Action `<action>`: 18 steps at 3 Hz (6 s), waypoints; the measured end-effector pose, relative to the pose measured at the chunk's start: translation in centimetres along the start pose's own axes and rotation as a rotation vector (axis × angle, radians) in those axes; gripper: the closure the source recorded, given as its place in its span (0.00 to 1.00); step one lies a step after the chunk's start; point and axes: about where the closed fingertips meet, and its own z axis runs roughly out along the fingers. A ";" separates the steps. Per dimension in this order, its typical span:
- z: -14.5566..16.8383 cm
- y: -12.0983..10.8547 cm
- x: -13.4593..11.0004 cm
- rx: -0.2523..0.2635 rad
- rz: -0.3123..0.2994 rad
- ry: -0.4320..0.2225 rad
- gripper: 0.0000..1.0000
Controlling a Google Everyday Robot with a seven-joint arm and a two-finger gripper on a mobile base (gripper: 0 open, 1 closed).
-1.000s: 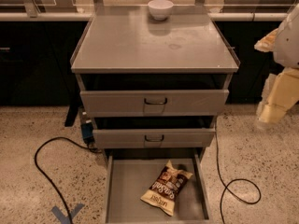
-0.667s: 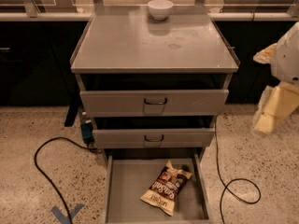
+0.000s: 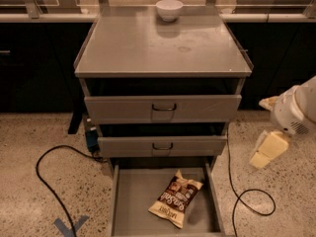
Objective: Pick brown chip bag from bottom drawer and place on counter
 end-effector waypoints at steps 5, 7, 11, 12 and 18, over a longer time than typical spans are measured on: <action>18.4 5.9 1.9 -0.169 0.104 -0.208 0.00; 25.8 8.5 2.2 -0.214 0.108 -0.201 0.00; 38.0 6.7 1.2 -0.280 -0.123 -0.189 0.00; 42.2 5.9 0.9 -0.348 -0.087 -0.233 0.00; 58.8 7.1 4.5 -0.275 -0.070 -0.168 0.00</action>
Offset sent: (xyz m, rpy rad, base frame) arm -0.0191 0.0173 -0.1491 0.1573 0.1360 -0.0091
